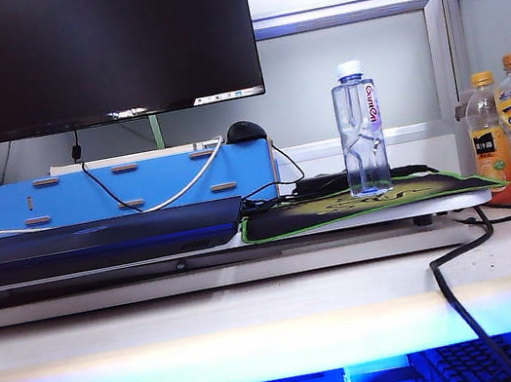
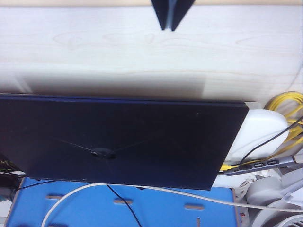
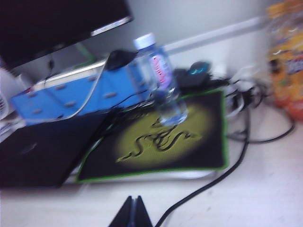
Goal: Pick up the mineral water bottle and place it on the laptop.
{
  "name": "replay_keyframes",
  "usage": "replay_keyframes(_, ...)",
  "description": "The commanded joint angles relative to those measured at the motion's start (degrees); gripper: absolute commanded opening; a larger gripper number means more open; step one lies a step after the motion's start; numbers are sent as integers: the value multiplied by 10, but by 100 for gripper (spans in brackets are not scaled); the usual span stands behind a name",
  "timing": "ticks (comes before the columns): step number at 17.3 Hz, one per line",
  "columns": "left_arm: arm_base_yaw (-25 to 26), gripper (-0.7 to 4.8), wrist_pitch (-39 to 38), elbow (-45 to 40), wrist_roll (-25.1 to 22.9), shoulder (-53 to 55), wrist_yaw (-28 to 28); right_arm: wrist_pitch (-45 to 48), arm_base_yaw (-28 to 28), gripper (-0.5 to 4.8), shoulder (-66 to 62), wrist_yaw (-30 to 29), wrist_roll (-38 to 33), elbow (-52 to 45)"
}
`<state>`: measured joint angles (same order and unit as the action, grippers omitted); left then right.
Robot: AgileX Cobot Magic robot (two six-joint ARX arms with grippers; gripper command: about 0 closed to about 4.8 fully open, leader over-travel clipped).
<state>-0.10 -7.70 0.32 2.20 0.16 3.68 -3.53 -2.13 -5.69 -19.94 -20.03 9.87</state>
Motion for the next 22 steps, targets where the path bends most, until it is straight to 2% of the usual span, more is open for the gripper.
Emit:
replay_keyframes(1,0,-2,5,1,0,-1,2,-8,0,-5,-113,-22,-5,72)
replay_keyframes(2,0,-2,5,1,0,-1,2,-3,0,-5,-169,-35,-4,104)
replay_keyframes(4,0,-2,5,1,0,-1,2,9,1,-5,-299,-99,6,186)
replay_keyframes(6,0,-2,5,1,0,-1,2,19,1,-5,-423,-235,-19,273)
replay_keyframes(8,0,-2,5,1,0,-1,2,110,1,-5,-513,-358,-148,322)
replay_keyframes(9,0,-2,5,1,0,-1,2,173,1,-5,-542,-397,-216,330)
replay_keyframes(10,0,-2,5,1,0,-1,2,233,1,-5,-564,-413,-243,332)
replay_keyframes(11,0,-2,5,1,0,-1,2,267,1,18,-578,-412,-241,332)
replay_keyframes(12,0,-2,5,1,0,-1,2,290,1,120,-588,-410,-211,332)
replay_keyframes(14,0,-2,5,1,0,-1,2,292,13,463,-593,-366,-145,332)
replay_keyframes(15,0,-2,5,1,0,-1,2,290,22,479,-593,-336,-111,332)
replay_keyframes(17,0,-2,5,1,0,-1,2,271,48,479,-593,-258,-24,333)
replay_keyframes(21,0,-2,5,1,0,-1,2,169,133,479,-595,-4,209,335)
replay_keyframes(22,0,-2,5,1,0,-1,2,165,154,479,-597,39,244,335)
